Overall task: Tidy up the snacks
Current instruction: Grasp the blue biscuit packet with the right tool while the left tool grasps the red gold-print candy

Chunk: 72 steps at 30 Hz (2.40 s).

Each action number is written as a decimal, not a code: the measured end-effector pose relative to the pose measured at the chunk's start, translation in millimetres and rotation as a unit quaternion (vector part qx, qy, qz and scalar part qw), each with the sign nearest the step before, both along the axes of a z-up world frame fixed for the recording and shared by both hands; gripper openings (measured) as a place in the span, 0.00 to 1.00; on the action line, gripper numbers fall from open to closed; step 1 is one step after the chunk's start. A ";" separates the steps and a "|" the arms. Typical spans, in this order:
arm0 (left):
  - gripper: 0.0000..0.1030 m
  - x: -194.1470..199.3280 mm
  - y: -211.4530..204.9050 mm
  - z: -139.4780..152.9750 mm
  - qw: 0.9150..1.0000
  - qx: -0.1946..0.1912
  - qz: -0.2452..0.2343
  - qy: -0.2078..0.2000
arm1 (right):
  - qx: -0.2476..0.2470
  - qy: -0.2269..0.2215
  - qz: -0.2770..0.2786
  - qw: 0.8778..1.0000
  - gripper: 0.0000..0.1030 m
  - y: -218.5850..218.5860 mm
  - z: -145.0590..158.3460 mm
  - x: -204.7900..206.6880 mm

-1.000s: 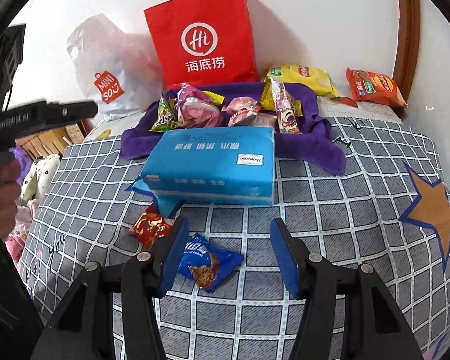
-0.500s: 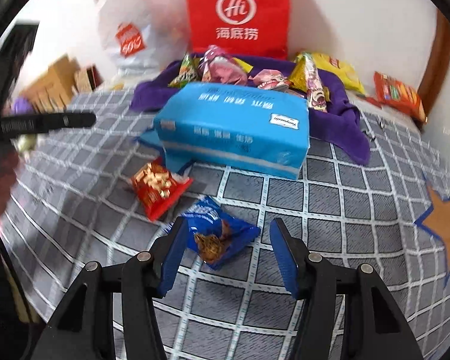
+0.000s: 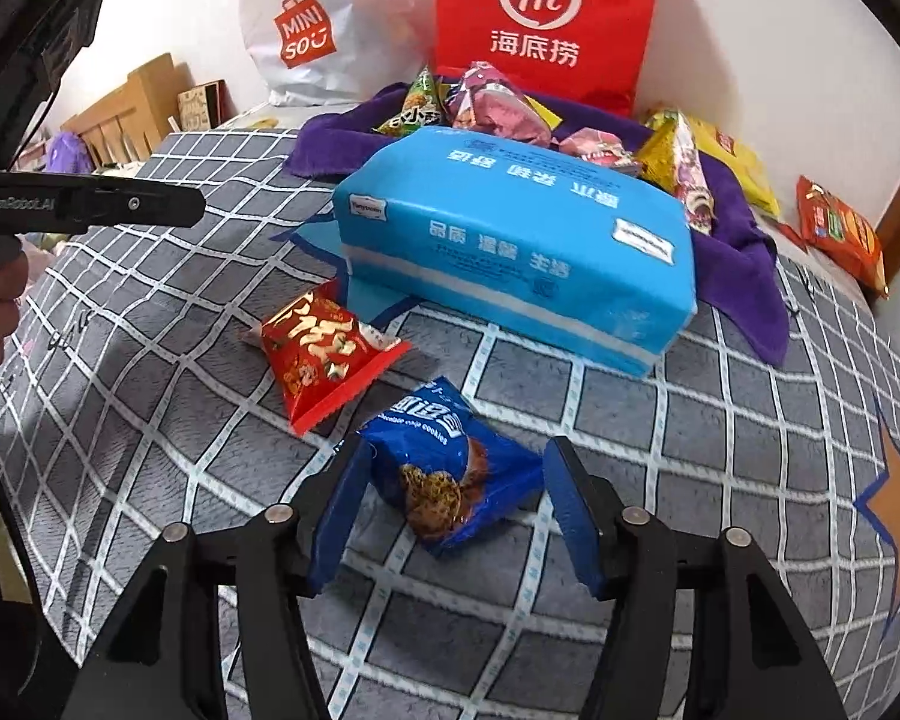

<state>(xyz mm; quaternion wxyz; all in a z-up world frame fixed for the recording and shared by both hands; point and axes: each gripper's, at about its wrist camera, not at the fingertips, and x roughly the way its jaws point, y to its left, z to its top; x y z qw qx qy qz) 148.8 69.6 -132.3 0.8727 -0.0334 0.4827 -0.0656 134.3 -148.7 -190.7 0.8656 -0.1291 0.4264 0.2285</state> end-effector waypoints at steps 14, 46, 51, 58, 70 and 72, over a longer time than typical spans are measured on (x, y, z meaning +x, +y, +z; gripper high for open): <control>0.72 -3.0 -0.9 -2.2 1.000 -0.007 -0.001 0.002 | 0.024 0.022 -0.039 0.999 0.43 -23.5 -5.2 19.3; 0.88 16.3 -88.4 -45.1 0.993 -0.033 -0.093 0.058 | 0.074 -0.005 -0.193 0.978 0.46 -125.8 -20.6 34.3; 0.89 14.5 -110.2 -49.9 0.994 0.027 -0.094 0.039 | 0.089 -0.002 -0.196 0.976 0.46 -128.9 -21.4 36.4; 0.66 7.7 -121.1 -52.0 0.993 0.078 -0.085 -0.010 | 0.101 0.000 -0.198 0.975 0.46 -131.1 -21.3 36.9; 0.51 3.4 -86.3 -50.8 0.995 0.074 -0.046 -0.041 | 0.083 -0.003 -0.198 0.977 0.46 -125.8 -20.9 37.3; 0.51 -0.8 -89.0 -52.0 0.994 0.085 -0.043 -0.056 | 0.081 -0.004 -0.197 0.977 0.46 -125.5 -21.1 37.5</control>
